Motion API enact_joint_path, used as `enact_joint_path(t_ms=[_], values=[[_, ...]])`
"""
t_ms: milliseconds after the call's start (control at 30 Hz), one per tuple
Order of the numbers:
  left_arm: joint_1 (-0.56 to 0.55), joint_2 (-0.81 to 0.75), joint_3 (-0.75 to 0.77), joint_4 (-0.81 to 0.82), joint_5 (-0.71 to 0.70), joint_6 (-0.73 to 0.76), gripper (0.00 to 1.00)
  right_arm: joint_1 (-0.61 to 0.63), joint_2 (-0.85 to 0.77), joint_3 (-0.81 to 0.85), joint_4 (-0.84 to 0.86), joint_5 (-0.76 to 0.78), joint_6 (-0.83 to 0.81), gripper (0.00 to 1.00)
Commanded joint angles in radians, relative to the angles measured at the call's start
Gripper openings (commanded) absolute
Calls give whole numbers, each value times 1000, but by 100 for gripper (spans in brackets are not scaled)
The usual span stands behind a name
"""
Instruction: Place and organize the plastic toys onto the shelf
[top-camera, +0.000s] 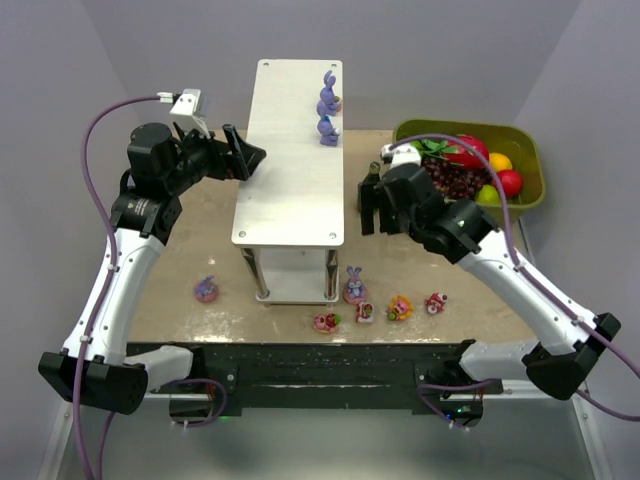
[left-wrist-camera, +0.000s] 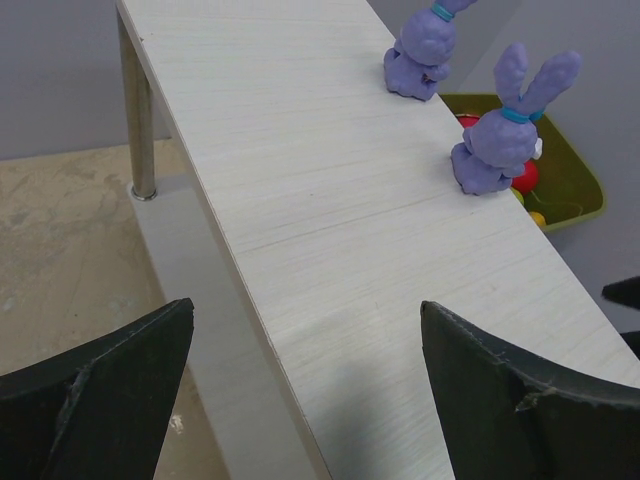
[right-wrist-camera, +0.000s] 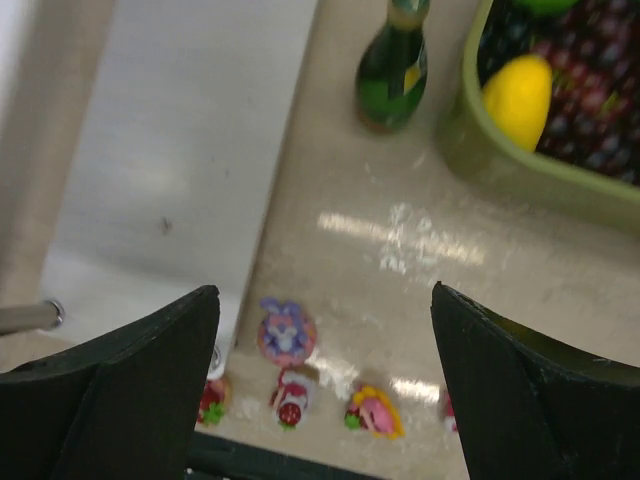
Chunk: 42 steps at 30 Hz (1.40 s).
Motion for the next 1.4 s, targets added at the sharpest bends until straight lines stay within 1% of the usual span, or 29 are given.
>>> enact_joint_path(t_ms=[0,67,100,167,300,467,500,533,600,767,1067,1167,1367], values=[[6,2,17,64,34,-25,100,-2,-52,-190,-5,-150,186,87],[6,10,22,64,37,-25,100,-3,-58,-250,35,-180,209,86],[6,11,24,62,38,-23,100,-2,-56,-299,75,-207,211,86],[6,13,27,59,38,-18,100,-2,-50,-347,123,-231,200,85],[6,16,27,55,37,-9,100,-2,-43,-478,290,-284,163,83],[6,19,22,49,37,-6,100,-3,28,-542,368,-318,142,80],[6,19,21,49,35,-6,100,-3,49,-558,397,-321,142,78],[6,19,20,47,35,-5,100,-2,60,-566,414,-327,139,73],[6,21,22,46,35,-3,100,-3,82,-588,456,-335,129,71],[6,25,34,26,29,6,100,-3,161,-601,483,-332,108,63],[6,24,34,3,8,18,100,-3,214,-647,523,-358,108,55],[6,28,33,6,9,15,100,-3,235,-654,526,-358,117,54],[6,30,33,6,11,17,100,-2,257,-674,566,-334,135,45]])
